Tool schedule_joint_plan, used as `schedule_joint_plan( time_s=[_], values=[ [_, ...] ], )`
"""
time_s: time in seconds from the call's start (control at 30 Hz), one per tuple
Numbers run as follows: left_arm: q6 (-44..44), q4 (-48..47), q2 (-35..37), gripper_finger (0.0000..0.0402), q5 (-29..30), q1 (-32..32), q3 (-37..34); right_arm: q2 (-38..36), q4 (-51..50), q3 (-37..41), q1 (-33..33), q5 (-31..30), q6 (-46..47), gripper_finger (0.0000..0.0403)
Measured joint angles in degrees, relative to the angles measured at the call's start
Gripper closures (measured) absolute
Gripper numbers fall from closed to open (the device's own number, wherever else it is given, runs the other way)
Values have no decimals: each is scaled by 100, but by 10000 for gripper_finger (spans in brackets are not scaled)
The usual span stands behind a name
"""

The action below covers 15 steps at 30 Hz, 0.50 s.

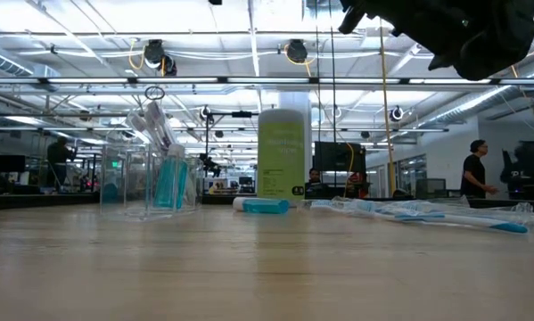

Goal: Pick & Place toothbrushing station
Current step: Put the bottom blue mouthwash into the transparent organizer

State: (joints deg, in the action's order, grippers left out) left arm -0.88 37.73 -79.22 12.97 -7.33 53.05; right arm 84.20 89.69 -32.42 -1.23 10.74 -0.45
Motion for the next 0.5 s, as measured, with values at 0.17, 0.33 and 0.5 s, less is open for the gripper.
schedule_joint_plan(
  time_s=[0.17,0.33,0.5],
  values=[
    [-9,-88,-83,210,-96,8,-1,0,-6,-3,-2,8,11,325],
    [-170,-169,-84,211,-120,-29,-1,0,-2,-7,-2,19,19,325],
    [-263,-159,-85,211,-142,-62,-1,0,-78,-9,0,24,20,325]
  ],
)
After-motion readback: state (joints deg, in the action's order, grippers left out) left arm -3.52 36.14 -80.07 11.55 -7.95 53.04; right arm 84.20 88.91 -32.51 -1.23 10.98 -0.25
